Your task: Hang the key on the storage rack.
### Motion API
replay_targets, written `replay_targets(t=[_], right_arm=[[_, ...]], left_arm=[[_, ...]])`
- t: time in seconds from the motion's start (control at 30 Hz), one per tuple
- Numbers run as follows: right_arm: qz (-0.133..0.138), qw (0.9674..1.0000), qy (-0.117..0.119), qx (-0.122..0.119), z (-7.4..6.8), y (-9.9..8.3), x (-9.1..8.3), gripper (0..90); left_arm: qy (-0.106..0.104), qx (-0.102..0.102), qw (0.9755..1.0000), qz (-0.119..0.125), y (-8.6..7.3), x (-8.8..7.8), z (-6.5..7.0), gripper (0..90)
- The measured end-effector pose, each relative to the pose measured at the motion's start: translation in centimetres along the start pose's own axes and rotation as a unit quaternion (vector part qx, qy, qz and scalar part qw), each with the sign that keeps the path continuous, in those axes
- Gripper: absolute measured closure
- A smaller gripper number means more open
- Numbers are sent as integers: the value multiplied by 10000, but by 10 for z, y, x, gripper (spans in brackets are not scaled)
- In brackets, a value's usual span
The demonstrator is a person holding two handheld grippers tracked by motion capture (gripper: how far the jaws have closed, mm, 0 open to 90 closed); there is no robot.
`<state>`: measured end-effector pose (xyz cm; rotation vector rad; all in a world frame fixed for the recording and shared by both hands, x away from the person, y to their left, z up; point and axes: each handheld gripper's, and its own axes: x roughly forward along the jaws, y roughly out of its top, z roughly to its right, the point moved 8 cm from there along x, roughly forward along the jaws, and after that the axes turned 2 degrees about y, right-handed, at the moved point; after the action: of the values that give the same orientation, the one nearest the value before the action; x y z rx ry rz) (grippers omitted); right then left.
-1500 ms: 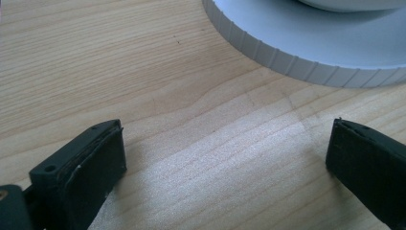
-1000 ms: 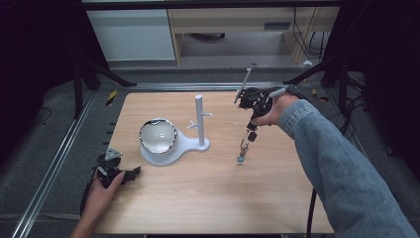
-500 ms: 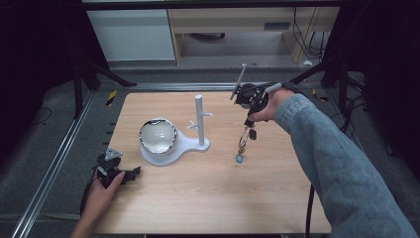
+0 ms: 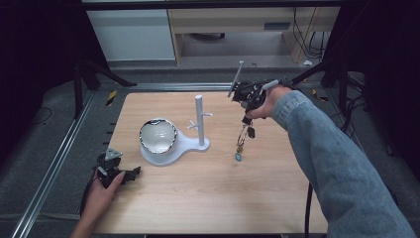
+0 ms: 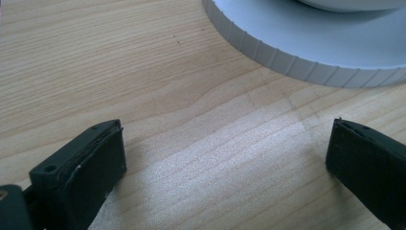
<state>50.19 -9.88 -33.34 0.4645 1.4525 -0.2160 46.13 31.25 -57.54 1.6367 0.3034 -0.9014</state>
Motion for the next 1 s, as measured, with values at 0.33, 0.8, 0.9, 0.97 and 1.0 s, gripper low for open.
replay_targets(t=[0.33,0.8,0.9,0.97,1.0], right_arm=[[-15,10000,-33,-72,-1,8,-7,886],[-28,9998,-50,-167,-4,22,-15,886],[-19,9998,-66,-192,-5,25,-16,886],[-28,9997,-61,-221,-5,27,-16,886],[-30,9997,-57,-217,-6,28,-16,886]], left_arm=[[2,-1,10000,-9,0,0,0,0],[2,0,10000,-9,0,0,0,0],[3,2,10000,-10,0,0,0,0],[2,2,10000,-1,0,0,0,0],[4,5,10000,-10,0,0,0,0]])
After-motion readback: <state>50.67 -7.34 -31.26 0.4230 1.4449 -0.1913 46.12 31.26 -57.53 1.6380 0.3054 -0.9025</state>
